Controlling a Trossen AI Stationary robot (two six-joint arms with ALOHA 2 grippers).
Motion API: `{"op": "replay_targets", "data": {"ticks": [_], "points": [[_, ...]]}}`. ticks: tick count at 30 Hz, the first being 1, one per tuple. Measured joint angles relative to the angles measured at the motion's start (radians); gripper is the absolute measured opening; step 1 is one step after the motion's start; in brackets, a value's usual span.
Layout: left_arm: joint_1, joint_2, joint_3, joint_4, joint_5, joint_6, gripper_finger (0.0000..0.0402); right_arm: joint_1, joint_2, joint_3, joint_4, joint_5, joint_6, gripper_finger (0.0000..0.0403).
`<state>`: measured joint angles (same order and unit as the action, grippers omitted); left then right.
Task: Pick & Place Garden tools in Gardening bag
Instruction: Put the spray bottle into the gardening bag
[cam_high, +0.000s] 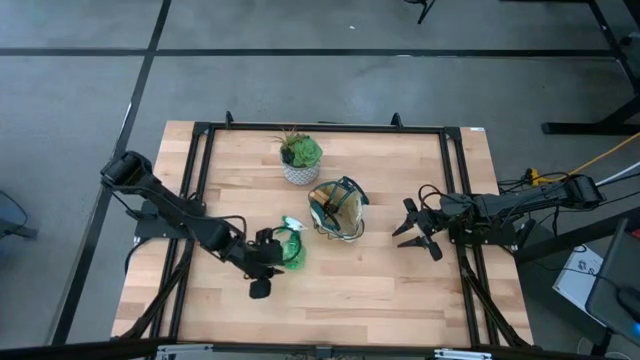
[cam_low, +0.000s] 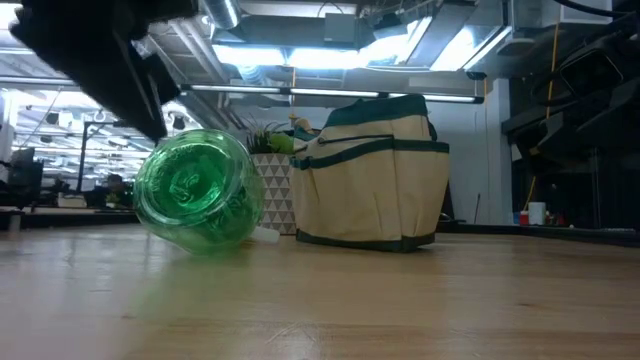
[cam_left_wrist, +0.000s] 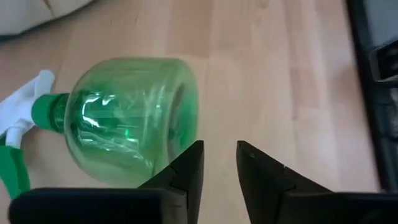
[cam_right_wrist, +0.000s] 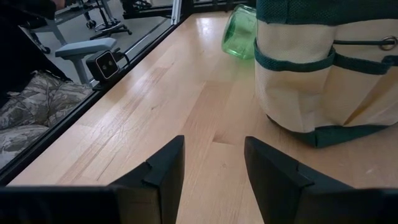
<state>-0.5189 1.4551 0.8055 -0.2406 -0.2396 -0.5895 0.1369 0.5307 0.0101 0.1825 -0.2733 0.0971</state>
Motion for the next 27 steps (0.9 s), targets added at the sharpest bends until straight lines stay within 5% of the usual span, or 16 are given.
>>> {"op": "replay_targets", "data": {"ticks": [7,13,23,27], "points": [[0.019,0.085,0.0,-0.028,0.011,-0.009,0.0067,0.0,0.0,0.0,0.0,0.0,0.0,0.0169],[0.015,0.054,0.0,-0.219,-0.005,-0.119,0.0044,0.0,0.0,0.0,0.0,0.0,0.0,0.0169],[0.002,-0.063,0.0,-0.59,-0.551,-0.338,0.0003,0.0,0.0,0.0,0.0,0.003,0.0,0.017],[0.012,-0.129,0.0,-0.619,-0.612,-0.366,0.0004,0.0,0.0,0.0,0.0,0.003,0.0,0.017]]}}
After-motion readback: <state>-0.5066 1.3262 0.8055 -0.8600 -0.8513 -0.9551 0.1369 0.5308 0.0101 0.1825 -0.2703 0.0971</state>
